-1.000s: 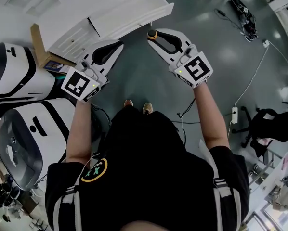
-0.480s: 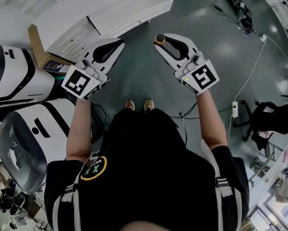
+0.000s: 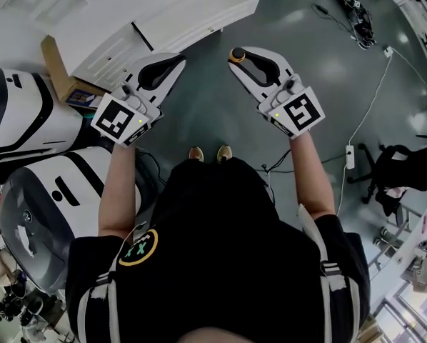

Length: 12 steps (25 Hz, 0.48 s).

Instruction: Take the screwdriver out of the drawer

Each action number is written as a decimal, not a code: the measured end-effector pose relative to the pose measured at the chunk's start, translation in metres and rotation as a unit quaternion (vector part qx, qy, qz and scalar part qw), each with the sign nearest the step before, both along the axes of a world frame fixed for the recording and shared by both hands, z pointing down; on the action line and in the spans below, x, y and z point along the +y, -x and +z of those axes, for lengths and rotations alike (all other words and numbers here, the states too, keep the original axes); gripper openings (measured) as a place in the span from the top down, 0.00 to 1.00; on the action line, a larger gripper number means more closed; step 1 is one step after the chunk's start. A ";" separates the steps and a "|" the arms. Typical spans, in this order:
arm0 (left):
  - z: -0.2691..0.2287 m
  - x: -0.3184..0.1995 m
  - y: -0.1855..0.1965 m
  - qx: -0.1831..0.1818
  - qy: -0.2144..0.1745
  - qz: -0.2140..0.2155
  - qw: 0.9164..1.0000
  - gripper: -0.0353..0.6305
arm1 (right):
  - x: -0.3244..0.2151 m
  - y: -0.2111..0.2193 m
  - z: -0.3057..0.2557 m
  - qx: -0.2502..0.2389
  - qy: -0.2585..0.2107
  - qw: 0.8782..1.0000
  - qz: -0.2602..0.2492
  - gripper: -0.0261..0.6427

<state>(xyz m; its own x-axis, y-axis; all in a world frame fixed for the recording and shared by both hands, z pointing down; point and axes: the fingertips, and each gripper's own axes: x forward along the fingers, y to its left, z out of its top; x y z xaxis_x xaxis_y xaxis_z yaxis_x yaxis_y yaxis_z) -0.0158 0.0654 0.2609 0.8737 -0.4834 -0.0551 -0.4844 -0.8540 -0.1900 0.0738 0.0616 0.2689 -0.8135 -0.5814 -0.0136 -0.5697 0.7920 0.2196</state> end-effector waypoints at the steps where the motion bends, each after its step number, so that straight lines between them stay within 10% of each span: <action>1: 0.000 0.000 0.002 0.000 0.000 0.000 1.000 0.91 | 0.000 0.002 0.000 0.000 0.000 1.000 0.000 0.78; 12: 0.000 -0.002 0.018 0.006 0.001 -0.002 1.000 0.91 | -0.005 0.014 0.001 0.000 0.000 1.000 0.004 0.78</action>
<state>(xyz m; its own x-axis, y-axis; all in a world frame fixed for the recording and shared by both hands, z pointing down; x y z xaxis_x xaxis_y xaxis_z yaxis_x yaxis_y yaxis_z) -0.0338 0.0637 0.2610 0.8706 -0.4878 -0.0642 -0.4907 -0.8518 -0.1835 0.0599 0.0563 0.2702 -0.8083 -0.5886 -0.0140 -0.5767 0.7868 0.2197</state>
